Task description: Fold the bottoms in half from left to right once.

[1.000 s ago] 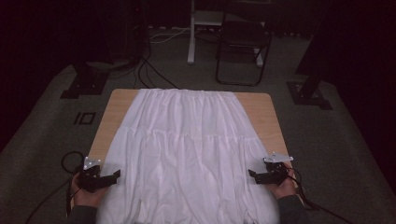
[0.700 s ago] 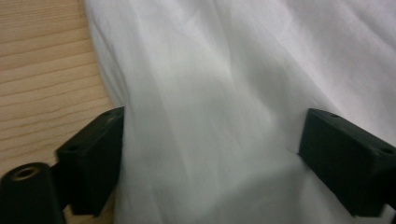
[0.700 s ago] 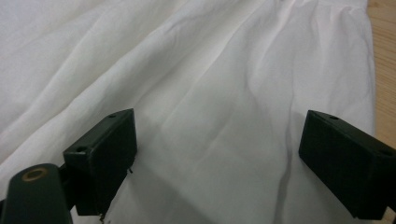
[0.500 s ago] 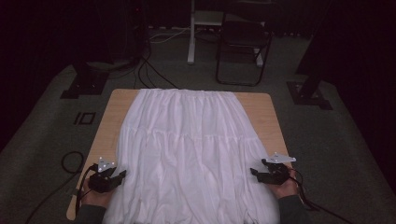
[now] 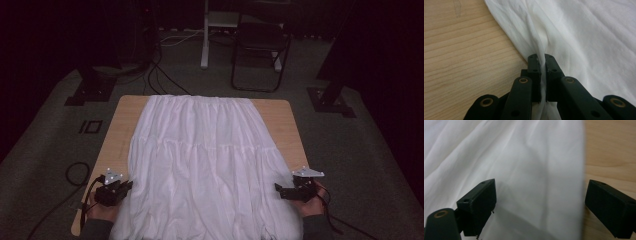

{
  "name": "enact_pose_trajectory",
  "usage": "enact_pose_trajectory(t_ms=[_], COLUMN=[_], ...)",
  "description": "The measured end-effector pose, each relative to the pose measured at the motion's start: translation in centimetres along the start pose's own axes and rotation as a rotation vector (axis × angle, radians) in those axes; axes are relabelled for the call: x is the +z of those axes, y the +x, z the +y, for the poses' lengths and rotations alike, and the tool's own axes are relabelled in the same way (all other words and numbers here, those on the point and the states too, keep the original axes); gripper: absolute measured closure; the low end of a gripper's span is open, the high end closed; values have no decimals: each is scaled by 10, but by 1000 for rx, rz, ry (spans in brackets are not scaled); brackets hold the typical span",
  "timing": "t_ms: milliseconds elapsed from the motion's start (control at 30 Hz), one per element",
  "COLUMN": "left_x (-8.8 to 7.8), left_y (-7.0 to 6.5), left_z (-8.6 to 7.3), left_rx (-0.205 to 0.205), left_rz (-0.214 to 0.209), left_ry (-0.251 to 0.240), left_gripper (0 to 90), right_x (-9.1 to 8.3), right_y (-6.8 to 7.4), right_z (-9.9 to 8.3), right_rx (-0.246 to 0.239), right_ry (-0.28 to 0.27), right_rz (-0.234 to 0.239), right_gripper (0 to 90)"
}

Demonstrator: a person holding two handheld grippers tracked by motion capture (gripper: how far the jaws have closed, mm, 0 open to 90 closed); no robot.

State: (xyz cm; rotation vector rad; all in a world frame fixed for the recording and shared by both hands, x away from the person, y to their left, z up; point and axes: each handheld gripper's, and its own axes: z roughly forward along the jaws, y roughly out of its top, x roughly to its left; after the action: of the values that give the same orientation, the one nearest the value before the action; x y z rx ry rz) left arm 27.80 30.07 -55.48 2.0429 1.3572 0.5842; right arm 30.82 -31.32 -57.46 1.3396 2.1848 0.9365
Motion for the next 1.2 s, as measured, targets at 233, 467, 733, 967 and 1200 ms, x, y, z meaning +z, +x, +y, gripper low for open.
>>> enact_pose_trajectory(t_ms=[233,467,733,967,1200], left_x=[-1,-4,-27,-52,-63], left_y=[2,8,42,93,104], left_z=[-1,-3,0,1,24], left_rx=[6,5,-75,-168,-161], left_rz=[34,94,212,394,680], left_ry=[3,12,-60,-68,-32], left_gripper=[860,865,868,870,872], right_x=[-9,-15,-15,-15,-15], right_y=[-7,-29,-30,-31,-30], right_z=[3,-5,-7,-8,-8], right_rx=[10,122,122,123,118], right_ry=[-5,-19,-34,-36,-39], right_rz=[9,-111,-97,-92,-90], right_gripper=[787,865,828,819,807])
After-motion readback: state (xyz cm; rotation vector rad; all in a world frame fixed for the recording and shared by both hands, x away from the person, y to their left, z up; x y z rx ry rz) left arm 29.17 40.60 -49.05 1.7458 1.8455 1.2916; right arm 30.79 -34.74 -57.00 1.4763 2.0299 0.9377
